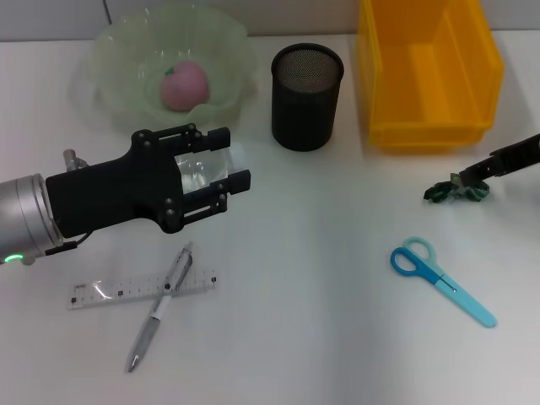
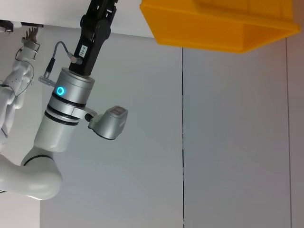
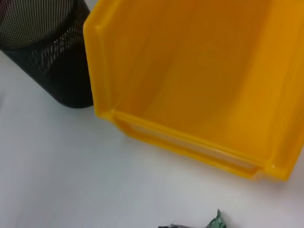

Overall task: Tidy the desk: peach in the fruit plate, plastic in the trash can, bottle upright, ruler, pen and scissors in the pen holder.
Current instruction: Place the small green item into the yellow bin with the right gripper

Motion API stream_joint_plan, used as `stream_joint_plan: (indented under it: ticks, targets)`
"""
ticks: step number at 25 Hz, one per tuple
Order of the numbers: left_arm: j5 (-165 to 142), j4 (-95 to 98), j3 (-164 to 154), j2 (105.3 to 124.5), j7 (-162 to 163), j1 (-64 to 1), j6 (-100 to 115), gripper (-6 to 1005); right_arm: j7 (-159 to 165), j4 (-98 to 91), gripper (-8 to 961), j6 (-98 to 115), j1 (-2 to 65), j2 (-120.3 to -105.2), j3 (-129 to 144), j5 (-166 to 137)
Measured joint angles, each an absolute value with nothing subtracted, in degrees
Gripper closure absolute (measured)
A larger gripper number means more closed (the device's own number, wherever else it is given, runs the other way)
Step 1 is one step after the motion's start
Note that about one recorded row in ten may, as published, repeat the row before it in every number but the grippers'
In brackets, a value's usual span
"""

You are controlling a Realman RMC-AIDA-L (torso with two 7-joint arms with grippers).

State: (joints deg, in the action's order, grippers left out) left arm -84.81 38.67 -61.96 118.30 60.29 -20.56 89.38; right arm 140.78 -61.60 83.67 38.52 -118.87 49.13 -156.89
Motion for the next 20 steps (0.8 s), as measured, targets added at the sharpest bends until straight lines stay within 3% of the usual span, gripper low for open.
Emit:
stream_joint_plan:
  ticks: [20]
  targets:
    - [-84.8, 38.5, -62.0, 118.29, 60.1, -20.6, 89.2, 419, 140.4, -57.0, 379, 80.5, 40.0, -119.0, 49.9, -156.9]
